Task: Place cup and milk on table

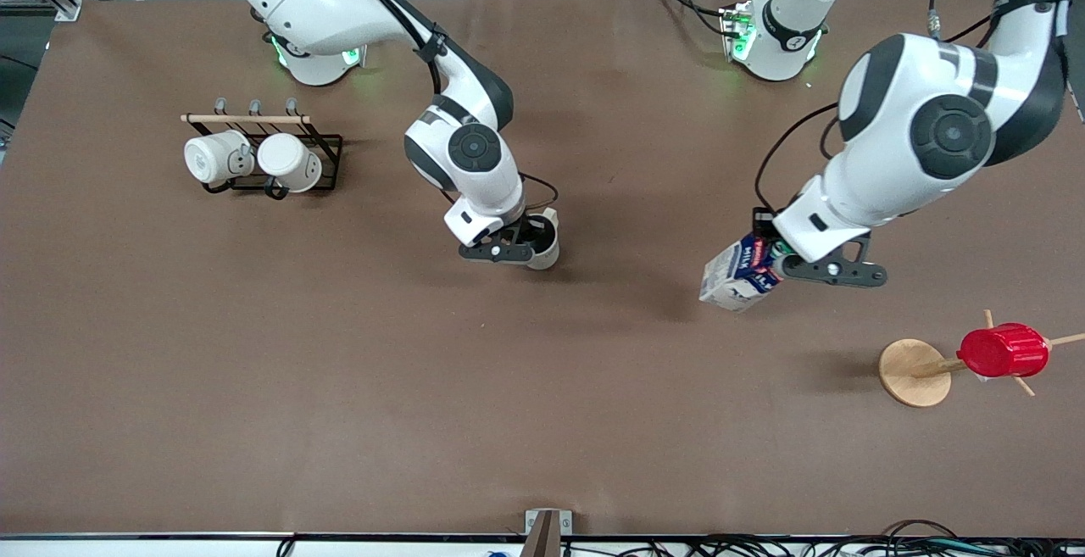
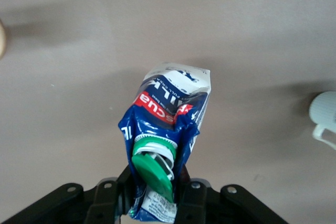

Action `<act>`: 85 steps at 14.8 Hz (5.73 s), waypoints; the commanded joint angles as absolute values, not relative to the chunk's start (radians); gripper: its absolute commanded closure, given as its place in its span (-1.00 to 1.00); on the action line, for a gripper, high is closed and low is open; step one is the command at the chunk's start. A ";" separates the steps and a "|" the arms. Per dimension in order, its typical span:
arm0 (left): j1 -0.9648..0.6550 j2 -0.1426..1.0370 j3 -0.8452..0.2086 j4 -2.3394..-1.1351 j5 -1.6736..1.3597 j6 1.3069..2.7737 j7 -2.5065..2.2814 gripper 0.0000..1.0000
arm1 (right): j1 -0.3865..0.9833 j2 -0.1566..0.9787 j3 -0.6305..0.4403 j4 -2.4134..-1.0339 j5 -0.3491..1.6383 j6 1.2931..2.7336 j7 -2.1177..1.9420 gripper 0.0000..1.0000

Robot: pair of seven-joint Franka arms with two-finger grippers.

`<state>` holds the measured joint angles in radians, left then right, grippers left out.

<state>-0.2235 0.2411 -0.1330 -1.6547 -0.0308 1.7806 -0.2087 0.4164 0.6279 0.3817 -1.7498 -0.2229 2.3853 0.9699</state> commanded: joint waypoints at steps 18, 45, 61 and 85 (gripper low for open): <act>-0.572 0.632 -0.130 -1.309 -0.037 1.692 -0.664 0.97 | 0.049 0.233 0.420 -1.741 -0.190 1.976 0.730 -1.00; -0.425 0.342 -0.132 -1.509 0.026 1.706 -0.548 -1.00 | 0.034 0.064 -0.186 -1.491 -0.009 1.617 -0.135 -1.00; -0.112 0.094 -0.135 -1.575 0.005 1.701 -0.236 -1.00 | -0.012 0.058 -0.147 -1.511 0.046 1.585 -0.126 -1.00; -0.074 -0.095 -0.092 -1.744 -0.014 1.710 -0.089 -0.97 | -0.008 0.058 -0.147 -1.514 0.044 1.585 -0.124 -1.00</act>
